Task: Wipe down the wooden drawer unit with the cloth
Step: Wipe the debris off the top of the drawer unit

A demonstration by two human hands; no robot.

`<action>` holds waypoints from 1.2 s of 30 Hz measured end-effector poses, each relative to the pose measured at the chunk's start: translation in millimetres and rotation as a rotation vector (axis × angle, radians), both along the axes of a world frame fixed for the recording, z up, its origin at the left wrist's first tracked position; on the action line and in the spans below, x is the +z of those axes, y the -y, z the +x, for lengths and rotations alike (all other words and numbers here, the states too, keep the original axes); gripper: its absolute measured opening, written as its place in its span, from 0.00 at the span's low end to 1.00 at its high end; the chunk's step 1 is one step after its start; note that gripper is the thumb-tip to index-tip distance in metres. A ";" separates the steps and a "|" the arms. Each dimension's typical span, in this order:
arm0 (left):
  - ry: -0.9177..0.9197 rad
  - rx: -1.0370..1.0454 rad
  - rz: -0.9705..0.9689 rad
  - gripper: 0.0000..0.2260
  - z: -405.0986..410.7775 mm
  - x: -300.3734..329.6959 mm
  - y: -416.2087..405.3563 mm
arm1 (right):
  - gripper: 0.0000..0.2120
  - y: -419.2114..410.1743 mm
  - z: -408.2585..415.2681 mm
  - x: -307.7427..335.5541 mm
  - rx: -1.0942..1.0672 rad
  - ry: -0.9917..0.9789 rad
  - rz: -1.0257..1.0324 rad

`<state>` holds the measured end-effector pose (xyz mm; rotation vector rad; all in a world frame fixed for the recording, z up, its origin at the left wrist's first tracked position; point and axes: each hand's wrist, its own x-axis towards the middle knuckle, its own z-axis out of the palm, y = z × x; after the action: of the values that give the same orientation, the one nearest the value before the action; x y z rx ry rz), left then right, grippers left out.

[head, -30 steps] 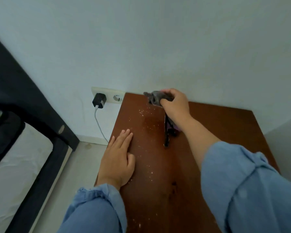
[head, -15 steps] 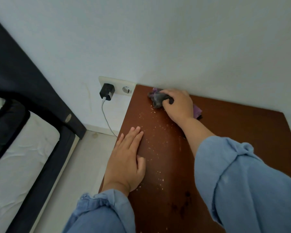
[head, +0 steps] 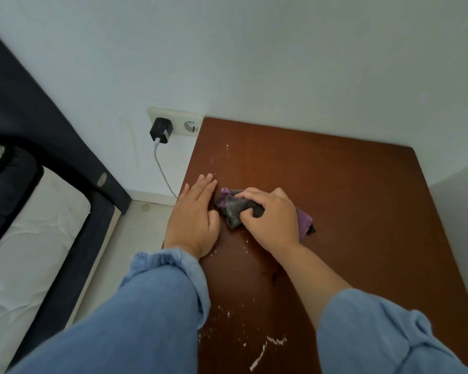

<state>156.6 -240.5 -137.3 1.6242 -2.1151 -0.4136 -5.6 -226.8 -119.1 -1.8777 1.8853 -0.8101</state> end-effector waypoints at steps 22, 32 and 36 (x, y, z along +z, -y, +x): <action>0.082 0.043 -0.064 0.29 14.2 7.4 -40.5 | 0.16 -112.5 7.3 -0.5 0.033 0.094 0.161; -0.010 0.146 0.014 0.29 21.7 4.1 -85.7 | 0.16 -120.8 12.2 8.9 0.002 0.126 0.208; -0.032 0.157 0.017 0.29 22.0 3.7 -86.5 | 0.16 -147.6 14.5 12.4 0.047 0.127 0.221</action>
<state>178.7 -154.0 -133.6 1.7668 -1.9486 -0.4038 9.0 -79.2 -106.7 -1.6896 1.7680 -0.6602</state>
